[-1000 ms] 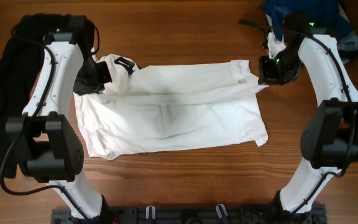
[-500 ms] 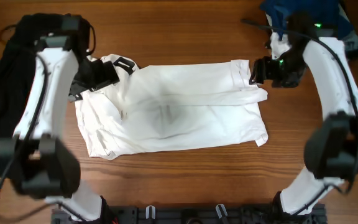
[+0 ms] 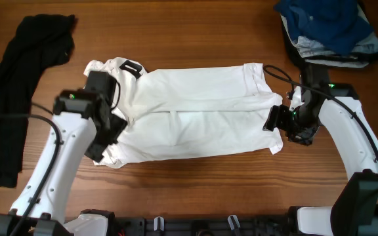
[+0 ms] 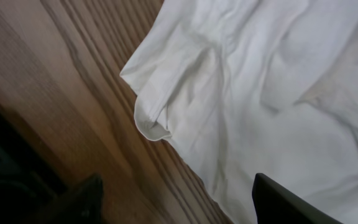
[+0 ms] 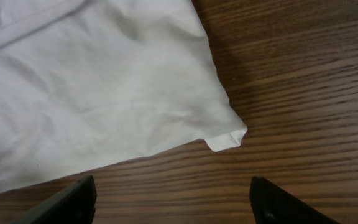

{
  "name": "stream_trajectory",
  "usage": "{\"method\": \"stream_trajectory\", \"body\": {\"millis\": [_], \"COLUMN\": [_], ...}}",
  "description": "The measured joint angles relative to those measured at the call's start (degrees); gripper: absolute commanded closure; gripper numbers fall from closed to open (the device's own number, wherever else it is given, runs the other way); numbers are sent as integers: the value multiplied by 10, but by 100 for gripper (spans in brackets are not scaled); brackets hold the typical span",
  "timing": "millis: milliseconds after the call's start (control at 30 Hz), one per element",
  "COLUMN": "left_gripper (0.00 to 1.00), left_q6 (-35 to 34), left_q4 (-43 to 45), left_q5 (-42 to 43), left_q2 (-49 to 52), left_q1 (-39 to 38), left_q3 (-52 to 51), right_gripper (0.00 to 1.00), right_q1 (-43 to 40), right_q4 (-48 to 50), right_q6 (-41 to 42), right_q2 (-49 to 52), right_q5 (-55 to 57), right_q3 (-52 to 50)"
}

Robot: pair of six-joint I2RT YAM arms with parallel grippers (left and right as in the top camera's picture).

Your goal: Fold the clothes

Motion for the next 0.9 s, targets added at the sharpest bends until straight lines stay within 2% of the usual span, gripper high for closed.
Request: {"method": "stream_trajectory", "body": {"millis": [33, 200, 300, 367, 433, 467, 600, 667, 733, 833, 900], "left_gripper": [34, 36, 44, 57, 91, 96, 96, 96, 96, 96, 96], "left_q6": [-13, -78, -105, -113, -116, -119, -113, -93, -57, -21, -9], "left_q4": [26, 100, 170, 224, 264, 273, 271, 258, 224, 224, 223], "left_q5": [3, 18, 21, 20, 13, 10, 5, 5, 5, 5, 5], "left_q2": [-1, -2, -2, -2, -2, -2, -2, -3, -23, -72, -99], "left_q1": [0, 6, 33, 46, 52, 54, 54, 54, 54, 54, 54], "left_q3": [-37, -157, -203, -226, -251, -262, -275, -274, -253, -219, -214], "right_gripper": [20, 20, 20, 20, 20, 20, 25, 31, 32, 33, 37], "right_q1": [0, 0, 0, 0, 0, 0, 0, 0, 0, 0, 0], "right_q4": [2, 17, 28, 32, 33, 32, 28, 23, 24, 55, 78], "right_q6": [0, -5, -5, -5, -5, -5, -5, -9, -11, -13, -10], "right_q2": [0, 0, 0, 0, 0, 0, 0, 0, 0, -2, -1], "right_q5": [0, 0, 0, 0, 0, 0, 0, 0, 0, 0, 2], "right_q3": [-5, -6, -6, -6, -6, -6, -6, -6, -8, -54, -102]}}
